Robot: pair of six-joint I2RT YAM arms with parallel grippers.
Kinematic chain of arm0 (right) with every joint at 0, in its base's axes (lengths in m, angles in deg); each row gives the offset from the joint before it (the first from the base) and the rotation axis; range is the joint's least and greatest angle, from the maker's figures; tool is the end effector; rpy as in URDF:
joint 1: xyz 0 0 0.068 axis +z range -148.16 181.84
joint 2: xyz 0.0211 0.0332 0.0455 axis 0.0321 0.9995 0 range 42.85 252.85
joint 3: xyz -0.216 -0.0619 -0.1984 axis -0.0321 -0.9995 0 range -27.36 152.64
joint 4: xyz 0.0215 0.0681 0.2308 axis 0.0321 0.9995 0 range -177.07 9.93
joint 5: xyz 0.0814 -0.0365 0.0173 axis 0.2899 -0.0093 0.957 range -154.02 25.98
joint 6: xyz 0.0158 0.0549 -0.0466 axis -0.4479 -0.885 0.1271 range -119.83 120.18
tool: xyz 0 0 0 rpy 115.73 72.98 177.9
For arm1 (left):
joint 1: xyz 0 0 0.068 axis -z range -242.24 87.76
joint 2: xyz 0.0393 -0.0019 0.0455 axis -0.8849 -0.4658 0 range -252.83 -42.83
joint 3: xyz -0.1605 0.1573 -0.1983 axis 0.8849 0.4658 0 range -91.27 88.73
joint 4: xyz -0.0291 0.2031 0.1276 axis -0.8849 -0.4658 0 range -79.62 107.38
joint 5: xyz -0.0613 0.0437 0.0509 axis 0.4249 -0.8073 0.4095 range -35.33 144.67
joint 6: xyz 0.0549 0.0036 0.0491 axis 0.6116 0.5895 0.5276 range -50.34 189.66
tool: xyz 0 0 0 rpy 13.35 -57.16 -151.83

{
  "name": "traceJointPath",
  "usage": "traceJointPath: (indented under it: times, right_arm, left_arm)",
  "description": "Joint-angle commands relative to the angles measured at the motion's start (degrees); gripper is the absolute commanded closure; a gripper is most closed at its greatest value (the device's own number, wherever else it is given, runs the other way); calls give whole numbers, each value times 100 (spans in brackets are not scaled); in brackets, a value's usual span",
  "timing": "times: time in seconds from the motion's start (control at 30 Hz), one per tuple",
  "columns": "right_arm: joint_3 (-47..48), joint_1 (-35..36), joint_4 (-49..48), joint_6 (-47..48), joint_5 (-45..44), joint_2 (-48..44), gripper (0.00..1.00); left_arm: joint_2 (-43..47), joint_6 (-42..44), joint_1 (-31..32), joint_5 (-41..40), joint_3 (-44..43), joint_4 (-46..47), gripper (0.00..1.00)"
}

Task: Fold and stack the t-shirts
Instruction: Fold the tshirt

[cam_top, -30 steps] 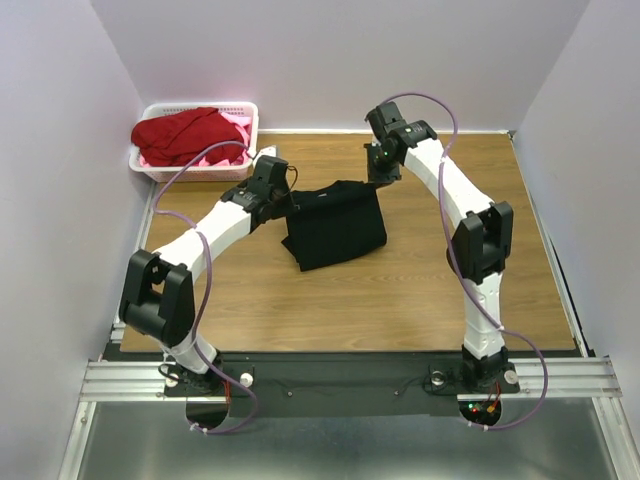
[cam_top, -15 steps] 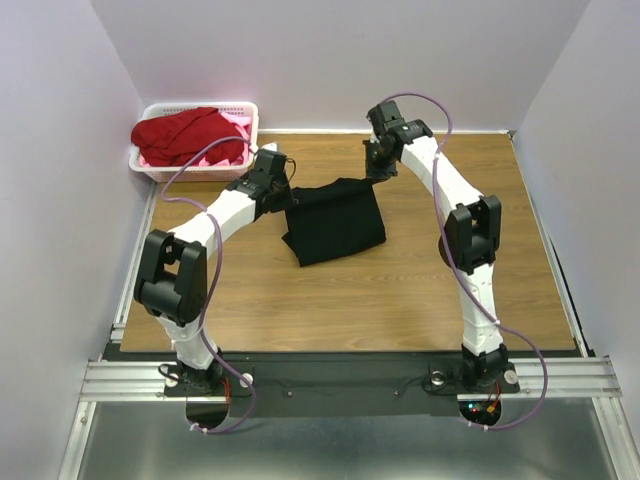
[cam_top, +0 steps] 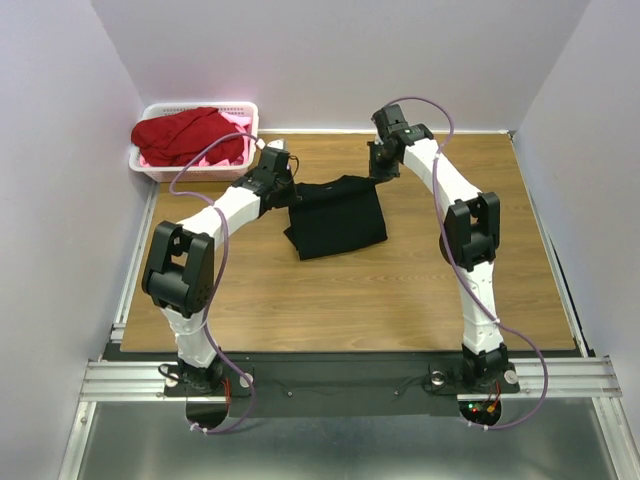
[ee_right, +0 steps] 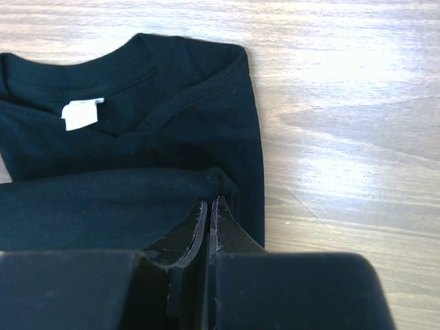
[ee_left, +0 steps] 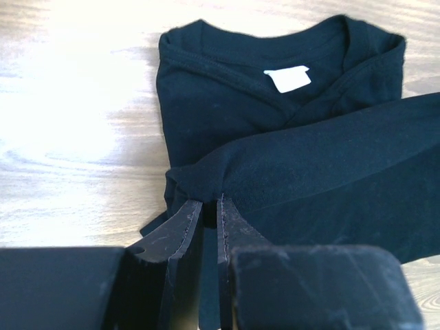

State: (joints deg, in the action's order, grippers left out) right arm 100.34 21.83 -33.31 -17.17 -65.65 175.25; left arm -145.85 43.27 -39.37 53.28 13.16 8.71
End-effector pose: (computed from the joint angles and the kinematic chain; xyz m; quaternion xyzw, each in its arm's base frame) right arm 0.4850 0.1746 0.2549 -0.0183 0.9621 0.0740 0.2618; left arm 0.3889 -0.1623 0.2679 -0.0329 0.8909 -0.1789 0.4162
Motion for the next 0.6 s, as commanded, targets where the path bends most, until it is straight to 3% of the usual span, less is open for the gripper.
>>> traceJointPath:
  times: [0.0,0.3,0.57]
  right_arm:
    - [-279,-162,-375,47,-391,-362,99]
    - [-316,-162,-507,3,-523,-917,99]
    - [9,-223,-594,-41,-558,-304,99]
  left_arm:
    - [527,196,-108,-230,-64,58,100]
    - [1091,266,-81,16,-72,190,100]
    - [284,416,-108,-72,-502,330,100]
